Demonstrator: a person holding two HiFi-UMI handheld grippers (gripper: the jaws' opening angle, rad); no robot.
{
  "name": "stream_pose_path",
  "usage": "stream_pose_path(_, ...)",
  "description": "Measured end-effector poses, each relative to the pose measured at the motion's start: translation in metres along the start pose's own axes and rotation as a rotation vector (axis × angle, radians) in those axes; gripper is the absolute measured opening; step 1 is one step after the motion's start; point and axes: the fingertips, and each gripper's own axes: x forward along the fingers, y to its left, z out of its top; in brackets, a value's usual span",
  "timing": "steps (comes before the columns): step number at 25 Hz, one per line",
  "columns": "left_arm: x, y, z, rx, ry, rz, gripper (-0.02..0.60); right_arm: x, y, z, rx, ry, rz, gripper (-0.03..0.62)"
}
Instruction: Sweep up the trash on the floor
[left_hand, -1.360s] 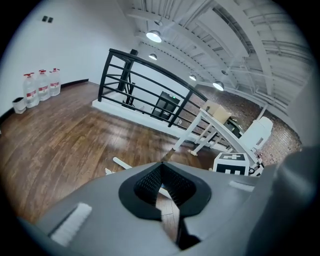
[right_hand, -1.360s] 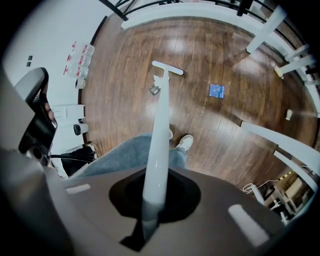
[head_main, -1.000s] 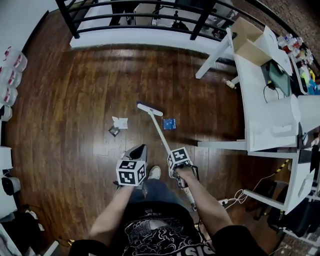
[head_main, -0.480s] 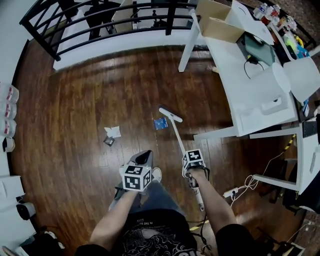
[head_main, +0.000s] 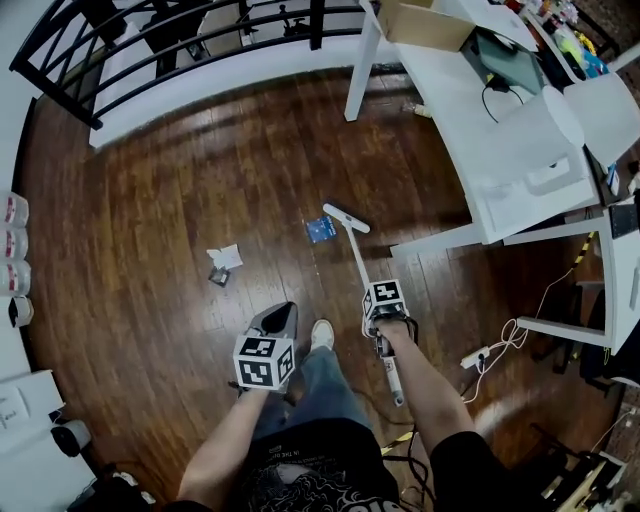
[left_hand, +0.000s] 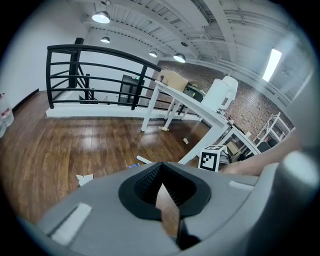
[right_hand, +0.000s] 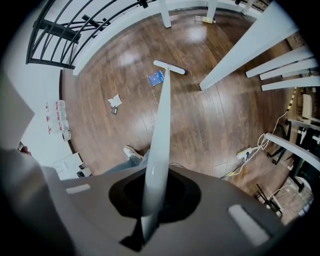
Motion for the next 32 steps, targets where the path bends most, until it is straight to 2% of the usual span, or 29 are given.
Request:
stream_pose_path(9,-0.057,0.076,-0.039,-0.065,-0.001,0.008,0.005,0.036,0.093,-0.032,0.008,0.027,0.007,0.0)
stream_pose_path(15,-0.1,0.124,-0.055,-0.138,-0.039,0.014,0.005,0.06,0.185,-0.061,0.099,0.029,0.137,0.0)
stream_pose_path(20,-0.139,0.164,-0.066,-0.174,-0.081,0.032,0.005,0.076,0.256,-0.076,0.147,0.025,0.207,0.0)
stream_pose_path(32,-0.224,0.254,-0.106,-0.268,-0.134,0.111,0.005,0.119,0.387,-0.119,0.1,0.056,0.226,0.003)
